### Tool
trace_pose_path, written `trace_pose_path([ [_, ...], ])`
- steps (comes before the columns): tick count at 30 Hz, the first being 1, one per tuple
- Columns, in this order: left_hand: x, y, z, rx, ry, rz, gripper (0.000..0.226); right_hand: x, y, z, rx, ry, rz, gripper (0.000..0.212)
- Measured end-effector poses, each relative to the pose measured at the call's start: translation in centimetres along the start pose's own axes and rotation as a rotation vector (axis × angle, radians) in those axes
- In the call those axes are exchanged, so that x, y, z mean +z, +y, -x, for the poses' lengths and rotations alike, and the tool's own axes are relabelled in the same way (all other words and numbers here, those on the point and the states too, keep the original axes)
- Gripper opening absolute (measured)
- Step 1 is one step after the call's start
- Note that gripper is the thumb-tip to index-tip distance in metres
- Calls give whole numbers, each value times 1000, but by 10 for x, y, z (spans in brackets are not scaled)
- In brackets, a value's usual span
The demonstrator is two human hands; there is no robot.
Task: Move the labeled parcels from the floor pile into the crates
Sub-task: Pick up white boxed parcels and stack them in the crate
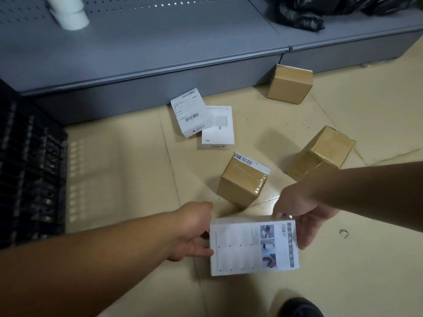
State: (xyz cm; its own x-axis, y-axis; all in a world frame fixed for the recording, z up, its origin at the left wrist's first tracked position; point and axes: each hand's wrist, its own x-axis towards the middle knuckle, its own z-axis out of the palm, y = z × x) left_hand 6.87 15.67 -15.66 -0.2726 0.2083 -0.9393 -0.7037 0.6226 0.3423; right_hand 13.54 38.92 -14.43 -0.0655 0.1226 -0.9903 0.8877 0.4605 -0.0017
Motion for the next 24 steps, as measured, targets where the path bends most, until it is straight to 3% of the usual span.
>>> trace_pose_path([
  [7,-73,11,32,-1,62,-78,47,45,-32,30,-114,-150,-223,26],
  [13,-129,23,66,97,137,-71,37,69,-76,58,-272,-16,-297,30],
  [20,-189,43,101,381,294,22,15,74,-139,92,-536,136,-609,17],
  [24,-205,42,106,526,366,96,6,71,-166,108,-655,215,-670,17],
])
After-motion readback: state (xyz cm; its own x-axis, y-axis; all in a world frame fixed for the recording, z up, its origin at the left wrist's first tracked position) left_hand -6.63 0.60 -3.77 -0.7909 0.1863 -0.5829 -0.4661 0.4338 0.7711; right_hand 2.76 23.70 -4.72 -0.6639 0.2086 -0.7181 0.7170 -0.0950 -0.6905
